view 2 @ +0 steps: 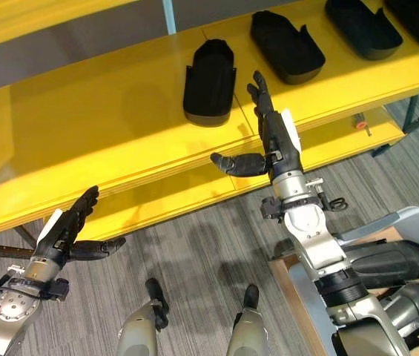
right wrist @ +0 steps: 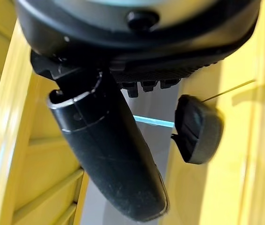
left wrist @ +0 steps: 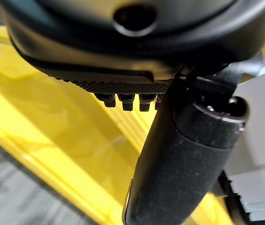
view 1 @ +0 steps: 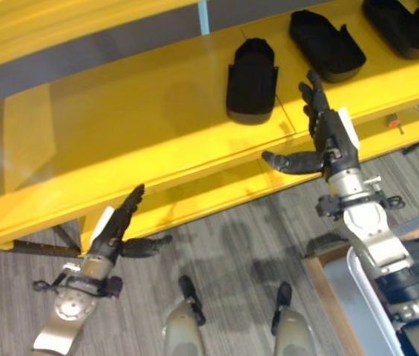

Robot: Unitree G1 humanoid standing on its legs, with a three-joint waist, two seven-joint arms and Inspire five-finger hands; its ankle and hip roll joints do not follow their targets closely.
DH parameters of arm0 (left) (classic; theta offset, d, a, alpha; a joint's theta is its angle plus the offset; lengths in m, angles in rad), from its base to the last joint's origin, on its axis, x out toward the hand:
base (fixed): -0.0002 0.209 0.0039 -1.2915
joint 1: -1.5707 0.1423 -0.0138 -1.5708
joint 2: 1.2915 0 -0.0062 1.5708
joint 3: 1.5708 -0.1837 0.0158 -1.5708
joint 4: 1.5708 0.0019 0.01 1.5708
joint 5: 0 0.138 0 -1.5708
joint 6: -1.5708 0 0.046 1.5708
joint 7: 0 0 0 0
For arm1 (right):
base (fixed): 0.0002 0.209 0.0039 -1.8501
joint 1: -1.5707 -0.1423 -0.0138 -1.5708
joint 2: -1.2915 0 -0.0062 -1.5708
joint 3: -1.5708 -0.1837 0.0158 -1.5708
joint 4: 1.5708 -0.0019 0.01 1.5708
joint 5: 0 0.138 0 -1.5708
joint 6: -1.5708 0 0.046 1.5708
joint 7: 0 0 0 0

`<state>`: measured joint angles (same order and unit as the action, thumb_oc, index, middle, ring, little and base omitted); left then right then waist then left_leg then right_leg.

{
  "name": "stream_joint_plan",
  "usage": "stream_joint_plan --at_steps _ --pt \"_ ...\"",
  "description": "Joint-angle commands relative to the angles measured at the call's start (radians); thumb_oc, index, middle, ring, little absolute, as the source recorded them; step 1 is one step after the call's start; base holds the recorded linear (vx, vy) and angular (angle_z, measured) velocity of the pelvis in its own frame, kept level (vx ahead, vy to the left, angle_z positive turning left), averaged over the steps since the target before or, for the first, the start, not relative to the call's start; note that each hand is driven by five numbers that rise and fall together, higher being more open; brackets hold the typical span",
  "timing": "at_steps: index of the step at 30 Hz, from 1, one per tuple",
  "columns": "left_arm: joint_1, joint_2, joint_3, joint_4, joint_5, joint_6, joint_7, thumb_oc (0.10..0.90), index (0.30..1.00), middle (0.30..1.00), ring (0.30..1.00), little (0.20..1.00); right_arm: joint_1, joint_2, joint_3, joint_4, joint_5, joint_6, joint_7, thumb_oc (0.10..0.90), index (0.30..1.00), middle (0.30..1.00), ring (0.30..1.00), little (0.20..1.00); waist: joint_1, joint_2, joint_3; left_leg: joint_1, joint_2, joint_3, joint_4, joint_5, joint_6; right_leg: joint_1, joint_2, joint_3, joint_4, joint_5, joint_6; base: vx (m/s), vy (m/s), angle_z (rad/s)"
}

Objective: Move parts from the plastic box to the shelf.

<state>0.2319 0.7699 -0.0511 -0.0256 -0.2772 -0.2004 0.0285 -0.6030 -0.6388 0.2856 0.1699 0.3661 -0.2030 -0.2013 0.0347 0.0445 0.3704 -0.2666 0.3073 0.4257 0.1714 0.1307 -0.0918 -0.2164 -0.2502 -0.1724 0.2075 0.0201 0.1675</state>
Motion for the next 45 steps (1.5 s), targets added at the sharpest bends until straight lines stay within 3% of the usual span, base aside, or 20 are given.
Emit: stream_joint_plan --at_steps 1,9,17,23,27,29,45 --pt "-0.032 0.042 0.083 -0.084 -0.091 -0.097 -0.009 0.900 1.000 1.000 1.000 1.000 -0.119 -0.029 -0.013 -0.051 0.024 -0.083 -0.064 0.900 1.000 1.000 1.000 1.000 -0.013 -0.019 -0.068 0.024 0.066 -0.066 0.039 0.010 -0.060 -0.024 -0.003 0.032 0.002 0.054 -0.008 -0.01 0.013 0.19" --pt "0.033 0.008 0.050 -0.152 -0.184 -0.103 -0.040 0.900 1.000 1.000 1.000 1.000 -0.309 -0.070 0.004 0.152 0.017 -0.074 -0.134 0.900 1.000 1.000 1.000 1.000 0.029 -0.025 -0.046 -0.008 0.059 -0.094 0.048 0.012 -0.052 -0.028 -0.008 0.011 0.008 0.054 -0.010 -0.02 0.004 0.10" --pt "0.075 -0.007 0.010 -0.154 -0.232 -0.085 -0.053 0.900 1.000 1.000 1.000 1.000 -0.525 -0.089 0.063 0.398 0.074 -0.065 -0.161 0.900 1.000 1.000 1.000 1.000 0.047 -0.011 -0.007 -0.036 0.057 -0.098 0.059 0.017 -0.050 -0.061 -0.010 0.015 0.034 0.053 -0.016 -0.01 0.006 0.01" --pt "0.071 -0.013 -0.007 -0.145 -0.241 -0.084 -0.045 0.900 1.000 1.000 1.000 1.000 -0.606 -0.096 0.084 0.490 0.140 -0.066 -0.152 0.900 1.000 1.000 1.000 1.000 0.053 0.006 0.019 -0.055 0.054 -0.101 0.071 0.017 -0.048 -0.092 -0.012 0.020 0.063 0.046 -0.018 0.00 -0.002 0.01" --pt "0.065 -0.015 -0.029 -0.150 -0.248 -0.077 -0.040 0.900 1.000 1.000 1.000 1.000 -0.706 -0.094 0.104 0.608 0.250 -0.079 -0.126 0.900 1.000 1.000 1.000 1.000 0.060 0.025 0.051 -0.081 0.050 -0.104 0.075 0.020 -0.048 -0.137 -0.015 0.023 0.095 0.038 -0.021 -0.01 -0.008 0.02" --pt "0.062 -0.021 -0.038 -0.145 -0.253 -0.076 -0.035 0.900 1.000 1.000 1.000 1.000 -0.744 -0.084 0.118 0.652 0.296 -0.079 -0.111 0.900 1.000 1.000 1.000 1.000 0.066 0.027 0.055 -0.083 0.045 -0.116 0.076 0.006 -0.062 -0.148 -0.018 0.028 0.107 0.021 -0.015 0.06 -0.021 0.06" --pt "0.050 -0.035 -0.066 -0.142 -0.284 -0.074 -0.017 0.900 1.000 1.000 1.000 1.000 -0.950 -0.025 0.218 0.973 0.428 -0.050 -0.033 0.900 1.000 1.000 1.000 1.000 0.097 0.035 0.066 -0.147 0.043 -0.143 0.080 0.014 -0.062 -0.219 -0.015 0.019 0.154 0.008 -0.025 0.00 -0.012 0.04"
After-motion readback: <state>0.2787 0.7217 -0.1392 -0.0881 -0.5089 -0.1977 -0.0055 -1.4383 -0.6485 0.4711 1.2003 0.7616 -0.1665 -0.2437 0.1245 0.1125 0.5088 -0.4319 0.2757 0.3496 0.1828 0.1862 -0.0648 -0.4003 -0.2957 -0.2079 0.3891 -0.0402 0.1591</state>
